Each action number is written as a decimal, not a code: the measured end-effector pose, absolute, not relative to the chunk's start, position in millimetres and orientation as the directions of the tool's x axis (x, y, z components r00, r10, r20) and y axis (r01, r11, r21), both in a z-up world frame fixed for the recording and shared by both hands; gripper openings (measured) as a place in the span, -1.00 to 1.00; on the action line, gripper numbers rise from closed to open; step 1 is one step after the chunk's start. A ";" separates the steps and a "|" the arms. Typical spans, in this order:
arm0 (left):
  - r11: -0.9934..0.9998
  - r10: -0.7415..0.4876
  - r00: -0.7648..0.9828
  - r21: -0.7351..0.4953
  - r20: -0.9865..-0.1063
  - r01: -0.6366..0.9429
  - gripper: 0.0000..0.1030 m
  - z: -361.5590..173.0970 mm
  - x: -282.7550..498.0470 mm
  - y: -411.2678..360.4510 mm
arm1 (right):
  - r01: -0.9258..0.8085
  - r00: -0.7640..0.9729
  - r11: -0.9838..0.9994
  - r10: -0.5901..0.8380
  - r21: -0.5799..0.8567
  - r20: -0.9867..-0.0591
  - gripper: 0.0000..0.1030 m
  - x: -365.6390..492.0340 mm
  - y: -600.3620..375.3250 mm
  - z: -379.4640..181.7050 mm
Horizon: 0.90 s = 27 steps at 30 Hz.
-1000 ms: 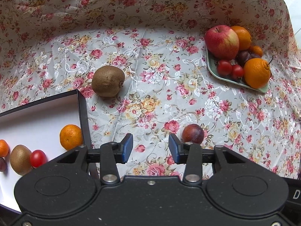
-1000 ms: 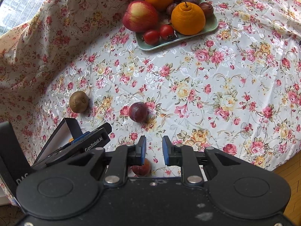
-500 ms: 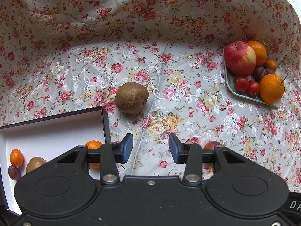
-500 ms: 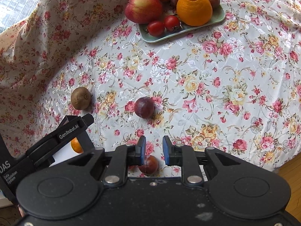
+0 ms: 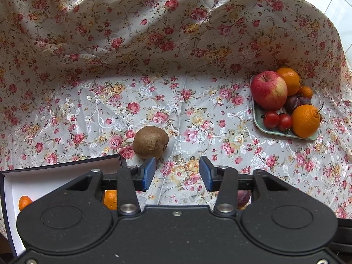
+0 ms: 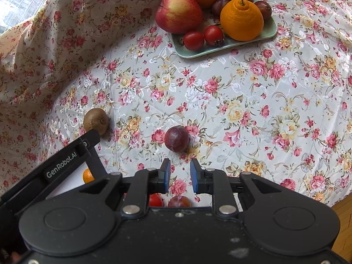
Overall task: Organize fruits
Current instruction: 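Reach a kiwi with the left tool while the right tool reaches a plum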
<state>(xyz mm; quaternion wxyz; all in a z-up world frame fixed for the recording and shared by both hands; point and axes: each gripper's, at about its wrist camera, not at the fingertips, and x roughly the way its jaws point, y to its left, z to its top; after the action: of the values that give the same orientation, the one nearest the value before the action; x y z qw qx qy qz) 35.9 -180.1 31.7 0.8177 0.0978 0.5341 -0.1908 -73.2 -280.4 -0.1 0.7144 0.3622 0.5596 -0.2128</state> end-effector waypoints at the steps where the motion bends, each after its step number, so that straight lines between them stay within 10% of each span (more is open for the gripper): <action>1: 0.909 -0.205 0.354 -0.043 -0.912 0.416 0.03 31.2 38.5 -178.5 | 0.708 0.286 0.648 0.099 0.280 -0.953 -0.56 -70.7 -279.9 -0.8; 27: 0.931 -0.200 0.346 -0.068 -0.917 0.357 0.04 26.2 79.7 -153.8 | 0.691 0.195 0.713 -0.026 0.118 -0.981 -0.46 -14.0 -265.5 -48.3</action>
<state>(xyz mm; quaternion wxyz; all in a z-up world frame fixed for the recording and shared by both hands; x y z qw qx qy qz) 79.7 -153.8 26.2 0.8173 0.0722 0.5457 -0.1704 -14.0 -265.5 -48.3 0.7185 0.2849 0.5835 -0.2493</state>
